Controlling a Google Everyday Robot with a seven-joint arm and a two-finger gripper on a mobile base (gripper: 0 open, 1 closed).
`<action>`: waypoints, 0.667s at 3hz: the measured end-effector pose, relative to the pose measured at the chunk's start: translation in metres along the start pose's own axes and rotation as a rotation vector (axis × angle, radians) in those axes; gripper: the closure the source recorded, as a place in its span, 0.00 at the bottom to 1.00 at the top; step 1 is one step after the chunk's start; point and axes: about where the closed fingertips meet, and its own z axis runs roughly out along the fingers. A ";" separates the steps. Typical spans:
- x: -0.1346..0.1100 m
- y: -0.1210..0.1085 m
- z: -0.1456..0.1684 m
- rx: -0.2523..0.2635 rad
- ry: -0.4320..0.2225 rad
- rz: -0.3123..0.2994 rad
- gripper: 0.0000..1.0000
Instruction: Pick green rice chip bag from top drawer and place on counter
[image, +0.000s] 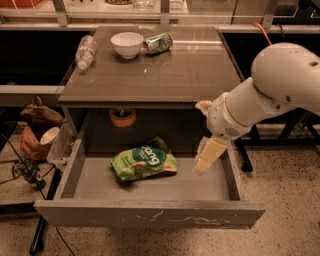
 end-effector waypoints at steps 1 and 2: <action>0.000 0.000 0.000 0.000 0.000 0.000 0.00; -0.009 -0.004 0.032 -0.007 -0.050 -0.024 0.00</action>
Offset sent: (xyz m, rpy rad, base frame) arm 0.0365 0.0620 -0.0648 0.1254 -0.0357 0.0936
